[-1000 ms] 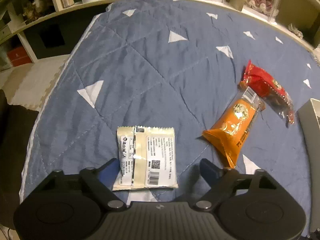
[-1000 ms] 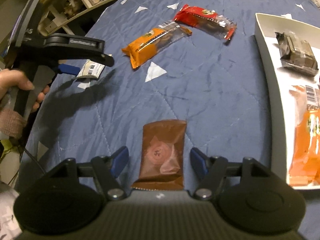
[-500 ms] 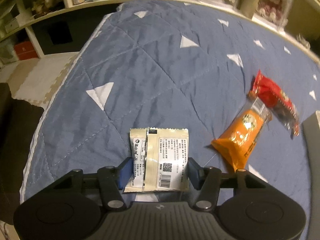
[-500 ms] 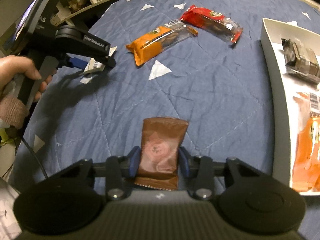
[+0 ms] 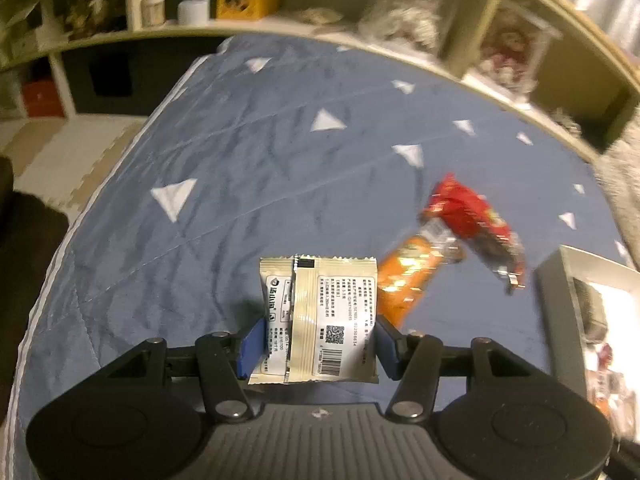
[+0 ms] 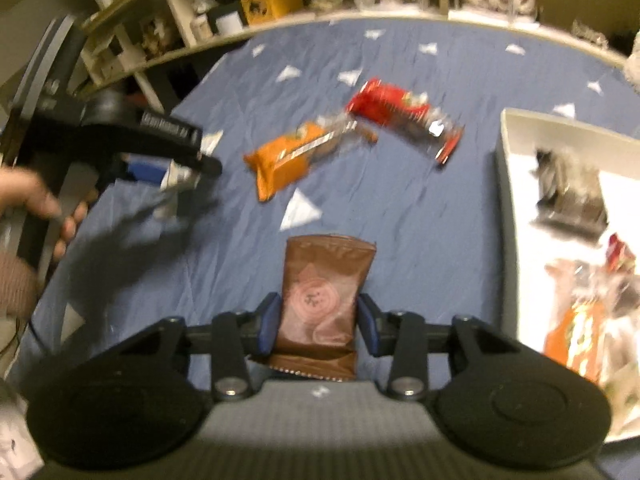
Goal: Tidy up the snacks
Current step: 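Carry both packs into the white tray and lower them side by side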
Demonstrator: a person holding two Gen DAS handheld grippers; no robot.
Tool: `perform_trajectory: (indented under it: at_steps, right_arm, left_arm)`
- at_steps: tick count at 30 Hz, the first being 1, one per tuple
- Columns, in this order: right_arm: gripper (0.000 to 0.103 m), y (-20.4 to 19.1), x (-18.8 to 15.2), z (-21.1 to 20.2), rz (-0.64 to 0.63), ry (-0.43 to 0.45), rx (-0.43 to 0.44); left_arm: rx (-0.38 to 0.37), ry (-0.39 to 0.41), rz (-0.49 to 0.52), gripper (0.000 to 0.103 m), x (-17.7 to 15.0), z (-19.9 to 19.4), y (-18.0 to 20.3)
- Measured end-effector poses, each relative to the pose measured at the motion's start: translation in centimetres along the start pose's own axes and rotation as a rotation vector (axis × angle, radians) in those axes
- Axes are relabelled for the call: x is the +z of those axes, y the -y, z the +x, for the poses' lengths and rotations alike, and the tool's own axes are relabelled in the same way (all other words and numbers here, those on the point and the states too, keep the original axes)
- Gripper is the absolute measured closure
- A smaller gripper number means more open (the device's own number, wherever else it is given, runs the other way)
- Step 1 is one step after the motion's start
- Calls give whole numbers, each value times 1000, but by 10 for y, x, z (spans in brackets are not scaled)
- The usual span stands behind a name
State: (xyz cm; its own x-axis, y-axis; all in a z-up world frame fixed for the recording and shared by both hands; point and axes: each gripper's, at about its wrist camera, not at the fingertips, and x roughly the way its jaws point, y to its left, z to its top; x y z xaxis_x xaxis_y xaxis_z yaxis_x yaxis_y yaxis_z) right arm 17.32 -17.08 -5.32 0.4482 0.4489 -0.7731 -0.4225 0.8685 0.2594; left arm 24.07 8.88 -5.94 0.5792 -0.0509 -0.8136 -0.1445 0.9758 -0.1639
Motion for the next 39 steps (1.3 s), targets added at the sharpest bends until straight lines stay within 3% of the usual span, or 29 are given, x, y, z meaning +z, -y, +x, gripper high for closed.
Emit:
perform_trajectory:
  at_steps: [8,13,17,29,39]
  right_arm:
    - [56,29,12,-32,-2,52,-47]
    - [56,45,17,-61,-22,72,-54]
    - [56,65,17,-81,-32,68,-110]
    - [56,139,-5,-131,24,77,-234]
    - [56,204,-30,-164,150,77,-243]
  left_arm:
    - [-57,80,53,45,-13,-40,36]
    - [-110,99,63,45,-18,-54,63]
    - [-162,108,75,44,-25,-60,91]
    - [-305,77,123,44,-49,-64,185]
    - [-455,-19,107,44,-76,-42,265]
